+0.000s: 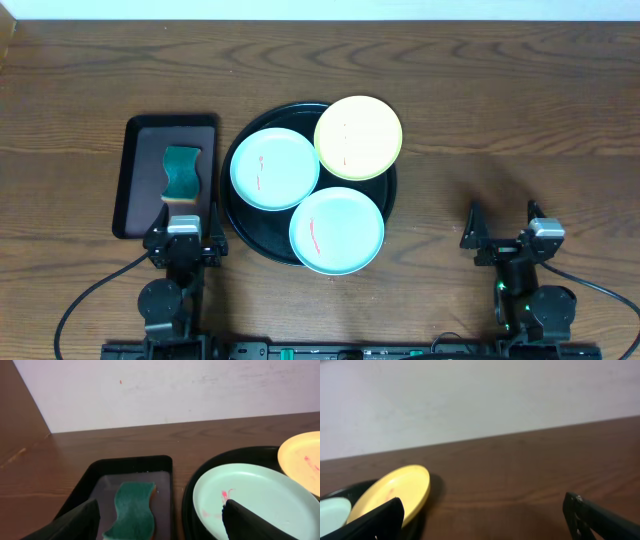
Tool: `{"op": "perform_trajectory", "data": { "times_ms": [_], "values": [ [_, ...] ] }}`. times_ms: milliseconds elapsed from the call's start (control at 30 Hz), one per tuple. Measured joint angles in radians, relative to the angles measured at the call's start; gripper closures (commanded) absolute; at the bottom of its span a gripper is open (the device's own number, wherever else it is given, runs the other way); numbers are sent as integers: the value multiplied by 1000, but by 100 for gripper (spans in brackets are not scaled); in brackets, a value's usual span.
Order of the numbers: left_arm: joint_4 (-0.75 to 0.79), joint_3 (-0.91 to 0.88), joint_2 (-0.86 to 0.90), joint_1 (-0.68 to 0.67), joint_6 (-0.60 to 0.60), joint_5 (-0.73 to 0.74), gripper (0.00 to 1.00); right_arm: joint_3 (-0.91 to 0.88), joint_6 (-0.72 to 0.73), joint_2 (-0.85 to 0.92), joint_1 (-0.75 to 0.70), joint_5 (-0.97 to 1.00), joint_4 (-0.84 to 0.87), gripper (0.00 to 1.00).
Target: Clean dirty plates on tray and stack at the side
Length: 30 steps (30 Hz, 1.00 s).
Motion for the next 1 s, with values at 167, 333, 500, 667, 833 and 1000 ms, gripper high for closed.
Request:
{"op": "perform_trajectory", "data": {
  "times_ms": [167,333,500,667,833,1000],
  "values": [
    [-31,17,10,0,-26,5,21,0,0,-2,0,0,35,1],
    [-74,81,75,0,-40,15,21,6,0,-2,0,0,35,1],
    [-86,188,184,0,-41,22,21,46,0,-2,0,0,35,1],
    [-121,298,318,0,-41,29,21,102,-9,-2,0,0,37,1],
    [-232,440,464,0,-43,33,21,158,-21,2,0,-5,35,1],
    [-358,610,605,0,-43,60,21,209,-24,55,0,-31,35,1]
  ]
}}
